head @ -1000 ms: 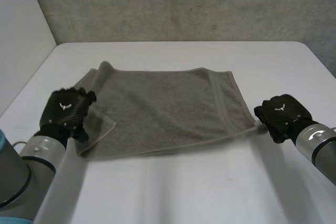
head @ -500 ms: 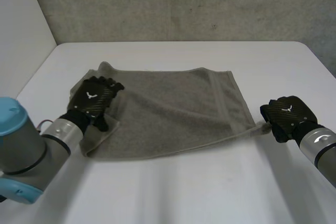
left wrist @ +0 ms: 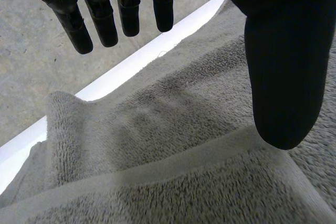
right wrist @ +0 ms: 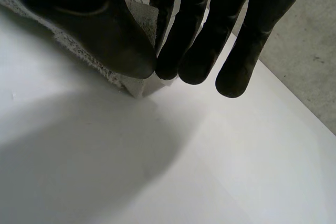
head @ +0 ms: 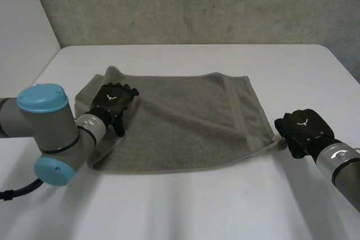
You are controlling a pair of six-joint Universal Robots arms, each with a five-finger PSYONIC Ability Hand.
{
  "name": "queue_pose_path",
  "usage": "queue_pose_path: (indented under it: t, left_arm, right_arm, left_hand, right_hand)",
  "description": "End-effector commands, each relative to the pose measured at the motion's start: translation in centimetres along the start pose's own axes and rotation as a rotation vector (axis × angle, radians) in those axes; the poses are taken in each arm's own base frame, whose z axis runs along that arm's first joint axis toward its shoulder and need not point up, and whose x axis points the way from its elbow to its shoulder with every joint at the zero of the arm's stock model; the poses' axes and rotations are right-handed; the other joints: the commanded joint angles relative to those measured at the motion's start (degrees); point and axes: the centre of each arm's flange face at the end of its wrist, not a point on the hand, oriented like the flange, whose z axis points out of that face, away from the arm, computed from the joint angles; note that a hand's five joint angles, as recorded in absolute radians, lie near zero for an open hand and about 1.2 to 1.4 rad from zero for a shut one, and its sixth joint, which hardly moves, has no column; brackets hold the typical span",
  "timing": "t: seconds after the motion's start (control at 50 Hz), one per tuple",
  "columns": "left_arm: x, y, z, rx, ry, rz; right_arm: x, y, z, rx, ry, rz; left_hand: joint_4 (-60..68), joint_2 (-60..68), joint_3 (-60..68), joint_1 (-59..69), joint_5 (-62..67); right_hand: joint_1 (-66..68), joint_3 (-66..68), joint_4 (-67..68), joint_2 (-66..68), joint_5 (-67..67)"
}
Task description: Fold the towel.
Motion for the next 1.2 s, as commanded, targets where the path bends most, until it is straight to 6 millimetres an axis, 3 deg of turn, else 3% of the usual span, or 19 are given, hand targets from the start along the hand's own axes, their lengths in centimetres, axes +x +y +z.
queue_pose_path:
  t: [0.02, 0.16, 0.3, 0.56, 0.82, 0.92, 0.96, 1.08, 1.2]
  left_arm:
    - [1.0, 0.1, 0.7, 0.003, 0.014, 0.007]
    - [2.0, 0.0, 0.9, 0.001, 0.038, 0.008]
    - [1.7, -0.6, 1.5, 0.019, 0.012, 0.008]
    - [1.8, 1.1, 2.3, -0.028, -0.025, 0.003]
    - [-0.5, 0.5, 1.9, -0.057, -0.198, 0.008]
    - [-2.0, 0.4, 1.0, -0.095, -0.295, 0.039]
    - [-4.0, 0.4, -0.3, -0.135, -0.369, 0.088]
    - [-6.8, -0.1, -3.4, -0.158, -0.431, 0.145]
    - [-8.0, -0.6, -5.3, -0.126, -0.438, 0.149]
  right_arm:
    - [0.0, 0.0, 0.1, 0.003, 0.004, -0.003]
    - [0.0, 0.2, 0.2, -0.001, 0.001, -0.003]
    - [-0.1, 0.4, 0.3, -0.005, -0.002, -0.015]
    - [-0.1, 0.5, 0.4, -0.01, -0.001, -0.014]
    - [-0.1, 0.5, 0.3, -0.01, 0.002, -0.014]
    - [-0.1, 0.4, 0.3, -0.008, 0.004, -0.015]
    - [0.0, 0.3, 0.2, -0.007, 0.005, -0.016]
    - [0.0, 0.3, 0.2, -0.002, 0.004, -0.017]
    - [-0.1, 0.3, 0.2, -0.004, 0.001, -0.016]
  left_hand:
    - [2.4, 2.5, 2.5, 2.4, 2.6]
    - [2.4, 2.5, 2.5, 2.4, 2.6]
    - [3.1, 3.1, 3.2, 3.1, 3.3]
    - [4.0, 4.0, 4.0, 3.9, 4.1]
    - [6.1, 6.2, 6.2, 6.1, 6.3]
    - [6.1, 6.2, 6.2, 6.1, 6.3]
    - [6.0, 6.0, 6.0, 6.0, 6.2]
    - [5.6, 5.7, 5.7, 5.6, 5.8]
    - [5.6, 5.7, 5.7, 5.6, 5.8]
  right_hand:
    - [3.2, 2.9, 3.1, 3.7, 2.5]
    - [3.2, 2.9, 3.1, 3.7, 2.5]
    - [3.2, 2.9, 3.1, 3.7, 2.5]
    - [3.2, 2.9, 3.1, 3.7, 2.5]
    - [3.2, 2.9, 3.1, 3.7, 2.5]
    - [3.2, 2.9, 3.1, 3.7, 2.5]
    - [3.2, 2.9, 3.1, 3.7, 2.5]
    - [3.2, 2.9, 3.1, 3.7, 2.5]
    - [3.2, 2.9, 3.1, 3.7, 2.5]
